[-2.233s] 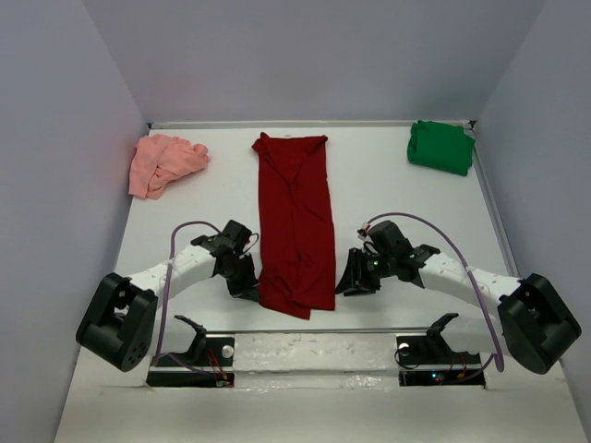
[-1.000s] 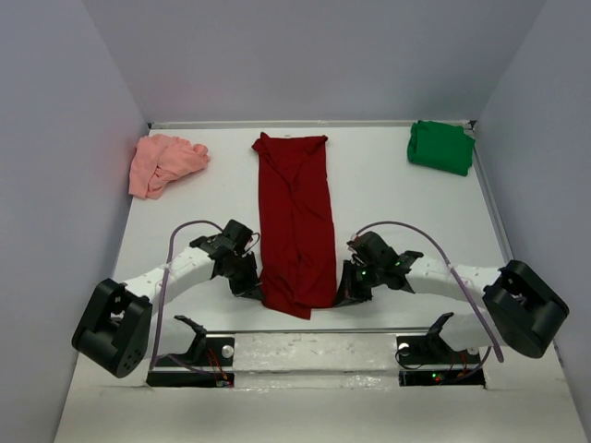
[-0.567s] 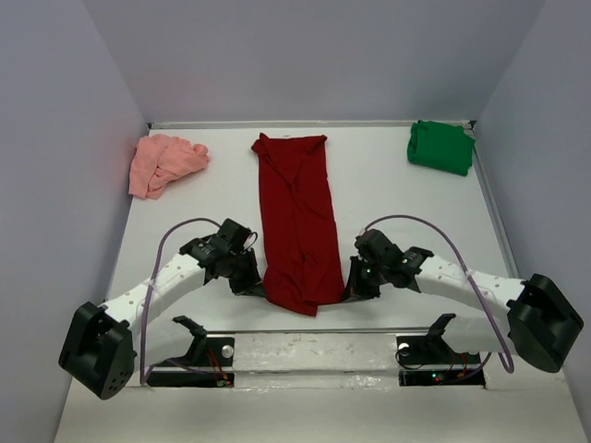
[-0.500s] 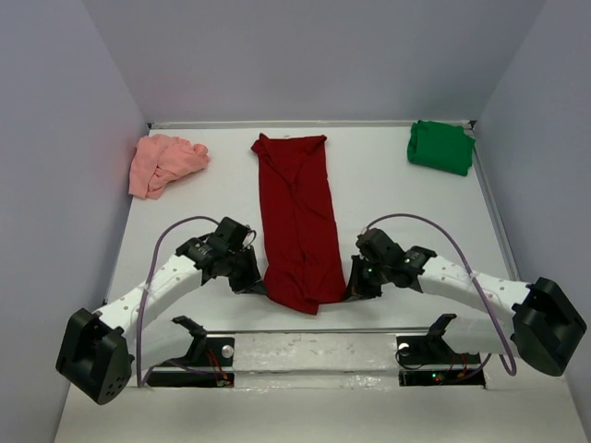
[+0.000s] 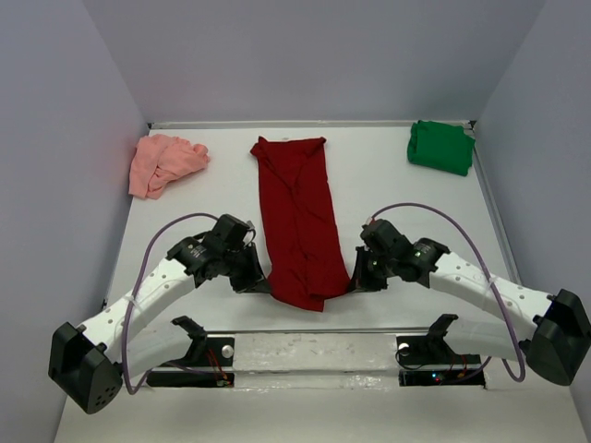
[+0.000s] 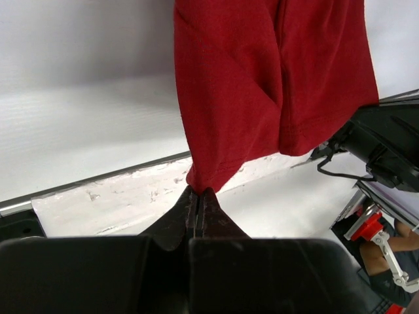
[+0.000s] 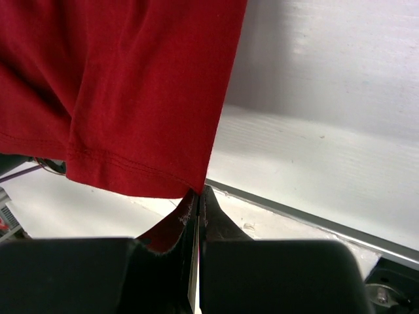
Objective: Fold and stack the t-shirts
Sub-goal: Fold the folded rectangular tshirt in 1/3 of the way
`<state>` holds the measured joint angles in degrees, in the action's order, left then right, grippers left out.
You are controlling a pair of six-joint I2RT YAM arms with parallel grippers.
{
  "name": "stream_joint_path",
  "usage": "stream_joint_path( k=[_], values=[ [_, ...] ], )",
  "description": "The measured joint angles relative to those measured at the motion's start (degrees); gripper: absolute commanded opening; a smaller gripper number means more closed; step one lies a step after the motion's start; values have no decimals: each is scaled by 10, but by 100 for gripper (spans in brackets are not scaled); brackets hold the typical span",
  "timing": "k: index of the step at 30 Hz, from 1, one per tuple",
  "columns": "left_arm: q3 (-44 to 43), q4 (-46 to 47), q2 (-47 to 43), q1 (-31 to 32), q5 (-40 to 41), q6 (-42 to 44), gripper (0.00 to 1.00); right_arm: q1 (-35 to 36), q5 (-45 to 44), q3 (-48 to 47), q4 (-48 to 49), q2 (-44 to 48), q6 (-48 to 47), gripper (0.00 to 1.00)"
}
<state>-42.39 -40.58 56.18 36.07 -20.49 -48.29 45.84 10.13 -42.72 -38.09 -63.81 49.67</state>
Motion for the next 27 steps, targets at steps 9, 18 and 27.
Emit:
stream_joint_path(
  k=[9, 18, 27],
  values=[
    [-36, -33, -2, 9, 0, -8, 0, 0, -10, -35, -49, 21, -8, 0],
    [-90, -43, 19, 10, 10, -9, 0, 0, -28, -87, -85, 1, -39, 0],
    [-205, -53, 112, 10, 44, 4, 0, 0, -108, -248, -126, -120, -106, 0]
  ],
)
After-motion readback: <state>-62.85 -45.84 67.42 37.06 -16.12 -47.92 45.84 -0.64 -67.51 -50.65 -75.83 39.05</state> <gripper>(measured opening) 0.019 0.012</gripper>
